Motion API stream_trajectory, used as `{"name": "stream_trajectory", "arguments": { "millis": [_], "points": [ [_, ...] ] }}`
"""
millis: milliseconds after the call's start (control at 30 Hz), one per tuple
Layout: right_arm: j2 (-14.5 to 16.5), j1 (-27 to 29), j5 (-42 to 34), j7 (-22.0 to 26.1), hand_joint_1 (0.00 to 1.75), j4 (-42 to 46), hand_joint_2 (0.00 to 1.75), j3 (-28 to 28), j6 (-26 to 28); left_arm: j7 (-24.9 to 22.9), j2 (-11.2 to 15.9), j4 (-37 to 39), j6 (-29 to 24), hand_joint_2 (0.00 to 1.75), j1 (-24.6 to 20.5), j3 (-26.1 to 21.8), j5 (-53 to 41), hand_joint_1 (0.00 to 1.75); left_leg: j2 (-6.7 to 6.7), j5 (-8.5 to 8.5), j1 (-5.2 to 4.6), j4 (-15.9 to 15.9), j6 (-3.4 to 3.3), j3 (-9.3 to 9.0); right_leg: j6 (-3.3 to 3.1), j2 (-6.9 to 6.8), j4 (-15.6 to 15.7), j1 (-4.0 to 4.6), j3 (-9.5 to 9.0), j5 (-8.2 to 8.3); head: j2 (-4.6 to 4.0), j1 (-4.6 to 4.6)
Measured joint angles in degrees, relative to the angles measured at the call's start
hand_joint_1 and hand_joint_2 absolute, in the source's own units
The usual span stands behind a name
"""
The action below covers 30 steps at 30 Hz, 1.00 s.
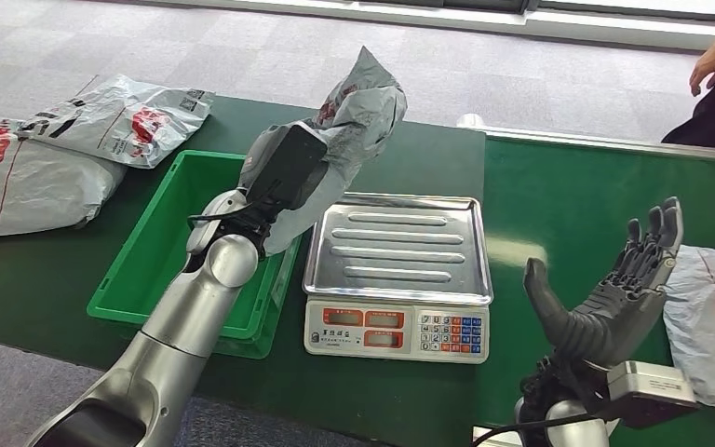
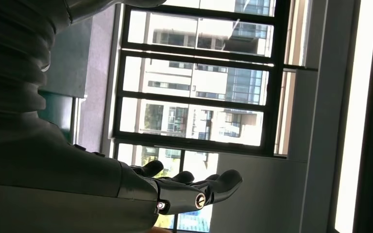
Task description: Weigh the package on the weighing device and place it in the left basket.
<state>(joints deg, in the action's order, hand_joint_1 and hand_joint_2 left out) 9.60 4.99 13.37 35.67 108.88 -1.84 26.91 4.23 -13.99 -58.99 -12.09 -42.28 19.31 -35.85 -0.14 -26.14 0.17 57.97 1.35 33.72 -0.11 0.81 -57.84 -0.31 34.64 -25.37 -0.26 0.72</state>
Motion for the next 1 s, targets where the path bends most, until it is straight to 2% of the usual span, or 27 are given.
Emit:
{"name": "stream_trajectory", "arguments": {
  "millis": [233,467,700,800,900,1000],
  "points": [
    [0.0,1.4,-0.3,-0.2,0.00,1.0,1.75,0.9,0.6,1.6,1.0,-3.2,-2.0,1.75,0.1,-1.0,0.4,1.75,-0.01,0.00,0.01,0.0,0.00,0.03,0.00,-0.01,0.0,0.01,0.04,0.00,0.00,0.00],
    [0.0,5.2,-1.2,0.3,0.00,3.1,1.75,3.1,-0.2,0.7,5.3,-8.6,-3.7,1.75,0.0,-6.1,0.3,1.75,0.00,0.00,0.02,0.0,0.01,0.02,-0.04,0.00,0.0,0.03,0.07,-0.04,0.00,0.00],
    [0.0,7.3,-1.3,0.9,0.00,3.4,1.75,3.6,-1.2,-1.2,8.5,-7.1,-3.8,1.75,0.1,-9.1,-2.6,1.75,-0.01,0.02,0.02,0.0,0.00,0.04,-0.02,-0.01,0.0,0.03,0.05,-0.06,0.00,0.00],
    [0.0,7.5,-1.5,0.9,0.00,3.4,1.75,3.7,-1.3,-1.9,9.5,-6.6,-5.8,1.75,0.3,-9.9,-2.3,1.75,-0.02,0.01,0.02,0.0,0.00,0.08,-0.02,-0.01,0.0,0.02,0.04,-0.06,0.00,0.00],
    [0.0,8.2,-2.2,1.0,0.00,3.4,1.75,4.1,-1.4,-2.1,12.1,-7.5,-8.9,1.75,1.2,-12.4,0.3,1.75,0.15,-0.02,0.02,0.0,0.02,0.04,-0.03,0.13,0.0,0.02,0.09,-0.06,0.00,0.00],
    [0.0,8.8,-2.5,1.3,0.00,3.4,1.75,5.0,-2.0,-1.8,14.3,-9.4,-7.9,1.75,2.4,-15.9,0.6,1.75,0.11,-0.02,0.04,0.0,0.03,0.06,-0.07,0.08,0.0,0.04,0.14,-0.10,0.00,0.00]
  ]
}}
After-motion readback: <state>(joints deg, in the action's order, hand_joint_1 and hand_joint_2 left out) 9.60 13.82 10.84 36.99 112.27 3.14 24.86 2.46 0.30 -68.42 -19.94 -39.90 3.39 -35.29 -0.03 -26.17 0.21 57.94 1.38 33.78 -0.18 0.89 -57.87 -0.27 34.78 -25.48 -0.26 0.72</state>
